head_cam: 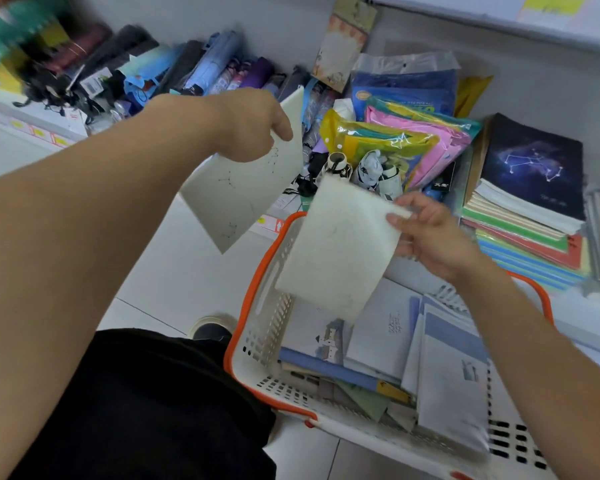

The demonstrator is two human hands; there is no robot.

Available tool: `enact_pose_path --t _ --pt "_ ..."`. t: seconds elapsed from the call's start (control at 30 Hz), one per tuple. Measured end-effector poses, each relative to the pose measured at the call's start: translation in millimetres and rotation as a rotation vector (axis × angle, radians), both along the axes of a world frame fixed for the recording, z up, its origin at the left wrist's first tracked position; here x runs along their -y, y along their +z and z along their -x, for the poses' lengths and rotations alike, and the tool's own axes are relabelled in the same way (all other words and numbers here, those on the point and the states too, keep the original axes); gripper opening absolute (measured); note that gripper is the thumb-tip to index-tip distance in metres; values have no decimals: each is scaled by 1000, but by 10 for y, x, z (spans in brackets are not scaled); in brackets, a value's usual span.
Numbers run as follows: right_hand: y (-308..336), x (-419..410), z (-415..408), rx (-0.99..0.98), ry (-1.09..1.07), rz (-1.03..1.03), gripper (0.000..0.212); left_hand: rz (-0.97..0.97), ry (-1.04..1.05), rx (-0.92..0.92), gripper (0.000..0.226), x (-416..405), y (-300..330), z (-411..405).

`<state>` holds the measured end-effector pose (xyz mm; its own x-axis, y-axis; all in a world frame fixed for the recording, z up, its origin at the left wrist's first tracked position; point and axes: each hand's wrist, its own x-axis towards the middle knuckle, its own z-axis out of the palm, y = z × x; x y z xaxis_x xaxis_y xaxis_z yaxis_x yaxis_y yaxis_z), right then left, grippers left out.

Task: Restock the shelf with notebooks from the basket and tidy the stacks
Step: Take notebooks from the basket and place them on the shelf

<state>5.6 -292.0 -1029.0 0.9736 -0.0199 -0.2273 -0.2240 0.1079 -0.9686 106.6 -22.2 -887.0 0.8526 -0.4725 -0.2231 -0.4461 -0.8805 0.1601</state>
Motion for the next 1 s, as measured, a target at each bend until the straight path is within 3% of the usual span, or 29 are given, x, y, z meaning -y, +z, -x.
enact_pose_path --t 0.1,0.17,0.33,0.43,0.57,0.67,0.73,0.8,0.87,1.0 --pt "513 79 -64 114 -29 -163 15 175 71 -22 47 69 75 69" --pt "788 61 -142 173 -24 -164 15 350 148 -94 47 134 133 116" --pt "1271 -145 -339 310 -106 32 17 983 246 -444 19 155 221 90" --pt "1480 -263 -442 398 -231 177 14 1085 120 -390 21 182 293 106" --pt "1660 -362 -408 361 -337 428 64 1478 110 -373 56 237 493 80" --pt "1808 -455 -182 204 -60 232 53 1753 256 -318 77 302 675 72" --pt "1942 -521 -34 167 78 61 38 1805 332 -253 73 376 812 91" --pt "2104 -535 41 254 31 2 31 1792 346 -248 56 452 936 129" --pt "2341 -488 1 312 -67 -74 26 1795 289 -364 43 534 1013 160" --pt "3058 -220 -416 338 -231 -208 9 1870 237 -505 61 610 1007 179"
